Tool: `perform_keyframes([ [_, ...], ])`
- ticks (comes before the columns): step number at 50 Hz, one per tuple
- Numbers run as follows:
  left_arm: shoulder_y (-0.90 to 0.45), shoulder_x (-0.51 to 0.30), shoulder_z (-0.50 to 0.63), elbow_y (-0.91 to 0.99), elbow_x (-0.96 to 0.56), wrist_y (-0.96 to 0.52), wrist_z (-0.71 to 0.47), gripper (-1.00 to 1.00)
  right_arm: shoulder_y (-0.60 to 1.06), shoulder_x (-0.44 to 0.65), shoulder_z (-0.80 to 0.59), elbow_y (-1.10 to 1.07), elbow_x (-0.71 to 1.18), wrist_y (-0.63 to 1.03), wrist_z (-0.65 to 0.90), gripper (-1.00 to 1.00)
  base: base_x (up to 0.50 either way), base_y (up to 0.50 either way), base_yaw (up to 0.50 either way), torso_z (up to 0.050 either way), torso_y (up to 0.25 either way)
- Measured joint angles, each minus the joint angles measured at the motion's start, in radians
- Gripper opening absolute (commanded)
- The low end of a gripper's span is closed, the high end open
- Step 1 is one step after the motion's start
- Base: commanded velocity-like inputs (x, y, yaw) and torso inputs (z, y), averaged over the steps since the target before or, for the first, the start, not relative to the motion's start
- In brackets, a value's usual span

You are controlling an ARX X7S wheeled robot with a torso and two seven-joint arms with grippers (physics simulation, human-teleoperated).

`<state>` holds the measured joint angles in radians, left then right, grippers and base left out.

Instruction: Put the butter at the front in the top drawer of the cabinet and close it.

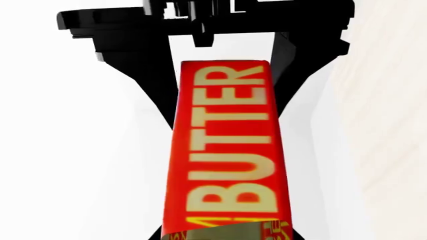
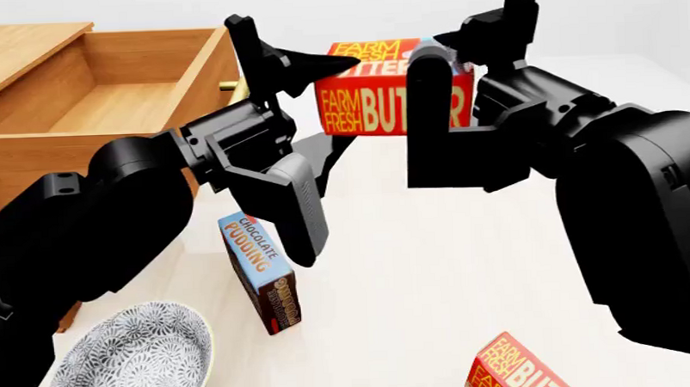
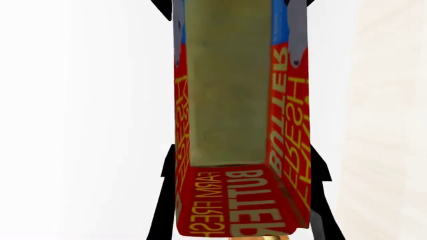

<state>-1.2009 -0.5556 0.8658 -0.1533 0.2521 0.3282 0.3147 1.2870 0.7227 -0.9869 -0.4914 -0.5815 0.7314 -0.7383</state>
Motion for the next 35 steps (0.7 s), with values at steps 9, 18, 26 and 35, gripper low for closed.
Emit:
perform_keyframes([
  [9,-0.001,-0.001,-0.001,-0.004,-0.001,0.007,0.0,-1.0,0.003,0.002,-0.007,-0.002,0.003,0.003,0.005,1.0,0.0,0.0,0.0,0.0,0.001],
  [18,-0.002,-0.003,-0.001,0.01,-0.006,0.0,0.006,-1.0,-0.011,0.017,-0.002,-0.027,-0.004,0.026,0.014,1.0,0.0,0.0,0.0,0.001,0.001],
  [26,-0.003,-0.01,0.0,0.028,-0.005,-0.017,0.013,-1.0,-0.04,0.047,0.014,-0.058,-0.028,0.066,0.024,1.0,0.0,0.0,0.0,0.0,0.001],
  [35,0.006,-0.025,-0.006,0.059,-0.01,-0.07,0.027,-1.0,-0.074,0.08,0.036,-0.083,-0.067,0.111,0.042,1.0,0.0,0.0,0.0,0.0,0.001],
])
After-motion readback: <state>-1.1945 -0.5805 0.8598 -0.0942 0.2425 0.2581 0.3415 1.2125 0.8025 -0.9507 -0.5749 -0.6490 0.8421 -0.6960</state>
